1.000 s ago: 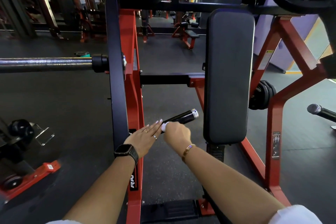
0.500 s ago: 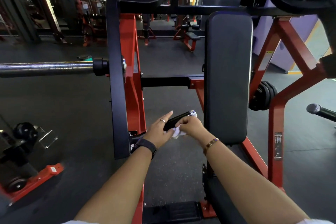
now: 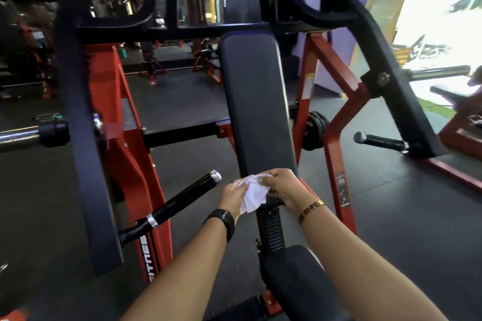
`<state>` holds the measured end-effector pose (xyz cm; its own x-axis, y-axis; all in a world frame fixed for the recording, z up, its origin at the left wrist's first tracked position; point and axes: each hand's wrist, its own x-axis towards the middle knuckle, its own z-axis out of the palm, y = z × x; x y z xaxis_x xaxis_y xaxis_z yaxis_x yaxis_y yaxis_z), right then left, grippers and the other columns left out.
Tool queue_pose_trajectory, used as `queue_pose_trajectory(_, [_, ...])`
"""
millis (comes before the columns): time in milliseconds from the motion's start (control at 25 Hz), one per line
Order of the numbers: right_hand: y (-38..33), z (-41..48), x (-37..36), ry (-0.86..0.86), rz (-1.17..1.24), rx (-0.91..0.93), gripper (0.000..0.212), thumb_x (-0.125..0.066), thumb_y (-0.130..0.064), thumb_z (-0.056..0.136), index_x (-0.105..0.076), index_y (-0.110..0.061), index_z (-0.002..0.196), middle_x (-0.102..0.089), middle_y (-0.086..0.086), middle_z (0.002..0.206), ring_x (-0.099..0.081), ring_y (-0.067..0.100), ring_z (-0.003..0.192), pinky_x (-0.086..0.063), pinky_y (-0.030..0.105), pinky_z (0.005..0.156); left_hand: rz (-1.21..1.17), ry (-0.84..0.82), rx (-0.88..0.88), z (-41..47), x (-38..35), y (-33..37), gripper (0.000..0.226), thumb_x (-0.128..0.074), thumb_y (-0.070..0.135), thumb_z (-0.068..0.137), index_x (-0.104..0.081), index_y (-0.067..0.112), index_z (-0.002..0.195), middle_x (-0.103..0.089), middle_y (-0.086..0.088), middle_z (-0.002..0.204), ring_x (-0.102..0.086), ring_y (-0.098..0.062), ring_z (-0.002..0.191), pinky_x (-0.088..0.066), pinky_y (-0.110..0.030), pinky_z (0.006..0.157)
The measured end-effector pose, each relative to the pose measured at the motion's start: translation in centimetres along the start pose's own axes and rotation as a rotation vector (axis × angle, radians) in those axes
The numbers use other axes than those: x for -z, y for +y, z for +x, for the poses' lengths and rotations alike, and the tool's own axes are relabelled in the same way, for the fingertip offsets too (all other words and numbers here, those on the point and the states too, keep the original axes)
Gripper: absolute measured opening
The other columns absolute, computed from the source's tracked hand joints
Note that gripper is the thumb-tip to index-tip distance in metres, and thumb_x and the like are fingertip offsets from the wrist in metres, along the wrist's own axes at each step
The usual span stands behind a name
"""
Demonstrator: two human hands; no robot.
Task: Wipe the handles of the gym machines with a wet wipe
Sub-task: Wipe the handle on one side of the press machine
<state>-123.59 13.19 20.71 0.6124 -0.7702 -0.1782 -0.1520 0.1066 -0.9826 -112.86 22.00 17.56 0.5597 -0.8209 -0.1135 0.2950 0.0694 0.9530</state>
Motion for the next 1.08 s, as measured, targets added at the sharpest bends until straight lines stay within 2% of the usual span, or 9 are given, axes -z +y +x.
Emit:
queue_pose_trajectory(120, [0.7, -0.7, 3.2, 0.105, 0.093, -0.046, 0.012, -0.059, -0.001, 0.087, -0.066, 0.002, 0.097, -0.068, 0.020, 0.088, -0.065, 0.026, 0.074, -0.056, 0.037, 0.070, -0.050, -0.029, 0.084, 0.3, -3.6, -0.9, 0.024, -0.047, 0.001, 0.096, -0.058, -0.015, 0.110, -0.069, -0.022, 0.096, -0.068, -0.027, 0.084, -0.056, -0.032, 0.077])
queue_pose_trajectory(240, [1.1, -0.8, 6.4, 0.175, 0.085, -0.077, 0.019, -0.067, -0.005, 0.084, -0.061, 0.002, 0.100, -0.066, 0.023, 0.092, -0.065, 0.029, 0.078, -0.056, 0.040, 0.072, -0.112, -0.043, 0.176, 2.1, -7.1, -1.6, 0.016, -0.050, 0.006, 0.097, -0.061, -0.005, 0.102, -0.062, -0.027, 0.106, -0.062, -0.033, 0.091, -0.052, -0.041, 0.087])
queue_pose_trajectory(360, [1.4, -0.7, 9.3, 0.358, -0.087, -0.116, 0.017, -0.066, -0.004, 0.081, -0.062, -0.003, 0.097, -0.065, 0.017, 0.090, -0.064, 0.027, 0.080, -0.056, 0.040, 0.074, -0.155, -0.117, 0.268, 3.7, -10.3, -2.5, 0.017, -0.047, 0.004, 0.098, -0.062, -0.002, 0.097, -0.062, -0.027, 0.102, -0.061, -0.034, 0.090, -0.047, -0.048, 0.094])
queue_pose_trajectory(440, [1.5, -0.6, 10.8, 0.510, -0.253, -0.065, 0.015, -0.062, -0.003, 0.082, -0.060, -0.010, 0.095, -0.061, 0.005, 0.088, -0.060, 0.019, 0.080, -0.052, 0.028, 0.065, -0.197, -0.209, 0.322, 4.5, -12.4, -3.1, 0.025, -0.041, 0.003, 0.099, -0.064, -0.003, 0.092, -0.067, -0.023, 0.092, -0.067, -0.030, 0.080, -0.055, -0.039, 0.080])
queue_pose_trajectory(600, [2.4, -0.5, 12.7, 0.710, -0.615, 0.118, 0.024, -0.056, -0.001, 0.083, -0.062, -0.010, 0.105, -0.056, 0.003, 0.103, -0.051, 0.018, 0.097, -0.039, 0.024, 0.080, -0.255, -0.452, 0.459, 5.6, -16.9, -4.6, 0.007, -0.061, 0.008, 0.086, -0.062, 0.001, 0.088, -0.067, -0.015, 0.090, -0.066, -0.025, 0.081, -0.054, -0.035, 0.077])
queue_pose_trajectory(720, [3.7, -0.9, 13.8, 0.710, -0.784, 0.119, 0.029, -0.054, -0.004, 0.084, -0.061, -0.011, 0.112, -0.057, 0.009, 0.112, -0.048, 0.026, 0.108, -0.042, 0.031, 0.088, -0.194, -0.449, 0.578, 7.3, -20.5, -6.8, 0.016, -0.047, 0.010, 0.096, -0.057, 0.008, 0.084, -0.064, -0.007, 0.073, -0.064, -0.017, 0.065, -0.051, -0.022, 0.057])
queue_pose_trajectory(840, [4.3, -2.3, 15.8, 0.766, -0.886, 0.027, 0.042, -0.053, -0.015, 0.085, -0.056, -0.016, 0.127, -0.055, 0.008, 0.117, -0.046, 0.027, 0.112, -0.039, 0.034, 0.097, -0.186, -0.477, 0.698, 8.0, -23.9, -8.5, 0.035, -0.037, 0.039, 0.101, -0.057, 0.010, 0.102, -0.063, -0.012, 0.093, -0.063, -0.022, 0.083, -0.051, -0.029, 0.071])
queue_pose_trajectory(960, [5.1, -4.4, 17.5, 0.778, -0.996, -0.060, 0.055, -0.039, -0.034, 0.078, -0.059, -0.022, 0.128, -0.055, 0.003, 0.117, -0.047, 0.027, 0.108, -0.040, 0.037, 0.095, -0.262, -0.637, 0.789, 7.5, -26.8, -10.0, 0.052, -0.034, 0.060, 0.095, -0.053, 0.011, 0.091, -0.061, -0.015, 0.090, -0.062, -0.026, 0.082, -0.047, -0.036, 0.077])
queue_pose_trajectory(1080, [6.4, -6.6, 19.6, 1.023, -0.726, -0.052, 0.050, -0.040, -0.026, 0.078, -0.066, -0.021, 0.120, -0.056, -0.002, 0.121, -0.047, 0.018, 0.109, -0.038, 0.029, 0.097, -0.288, -0.740, 0.825, 5.7, -29.4, -10.9, 0.030, -0.042, 0.036, 0.098, -0.053, 0.009, 0.088, -0.060, -0.013, 0.084, -0.061, -0.024, 0.072, -0.050, -0.034, 0.068])
